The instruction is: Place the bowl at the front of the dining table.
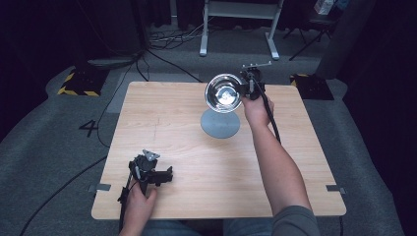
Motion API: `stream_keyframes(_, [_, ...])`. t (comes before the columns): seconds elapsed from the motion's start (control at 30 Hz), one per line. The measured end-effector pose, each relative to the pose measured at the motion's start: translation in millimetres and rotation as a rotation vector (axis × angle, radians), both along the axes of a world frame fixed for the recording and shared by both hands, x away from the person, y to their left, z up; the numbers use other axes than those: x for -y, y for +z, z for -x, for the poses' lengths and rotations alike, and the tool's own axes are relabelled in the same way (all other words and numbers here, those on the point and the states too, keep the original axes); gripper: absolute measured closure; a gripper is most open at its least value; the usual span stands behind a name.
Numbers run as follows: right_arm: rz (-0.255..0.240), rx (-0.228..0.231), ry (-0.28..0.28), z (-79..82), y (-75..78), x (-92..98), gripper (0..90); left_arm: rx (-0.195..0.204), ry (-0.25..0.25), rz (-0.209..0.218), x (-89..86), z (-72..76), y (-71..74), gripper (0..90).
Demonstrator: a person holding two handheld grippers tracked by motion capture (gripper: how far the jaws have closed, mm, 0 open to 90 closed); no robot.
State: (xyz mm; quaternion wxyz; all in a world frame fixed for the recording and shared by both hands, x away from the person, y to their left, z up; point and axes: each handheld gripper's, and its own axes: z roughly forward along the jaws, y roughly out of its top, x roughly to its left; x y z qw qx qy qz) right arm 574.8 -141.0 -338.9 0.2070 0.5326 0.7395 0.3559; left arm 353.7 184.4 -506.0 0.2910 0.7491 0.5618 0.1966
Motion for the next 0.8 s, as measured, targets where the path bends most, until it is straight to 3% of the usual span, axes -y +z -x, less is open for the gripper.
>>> stream_keyframes(0.43, [-0.01,-0.089,-0.017,-15.2,-26.3,-8.5,83.9,0.0,0.0,0.0,0.0,0.0,0.0,0.3])
stream_keyframes(0.8, [-0.002,-0.191,-0.03,-30.1,-56.3,-14.4,83.7,0.002,-0.001,0.001,-0.1,-0.1,-0.2,0.3])
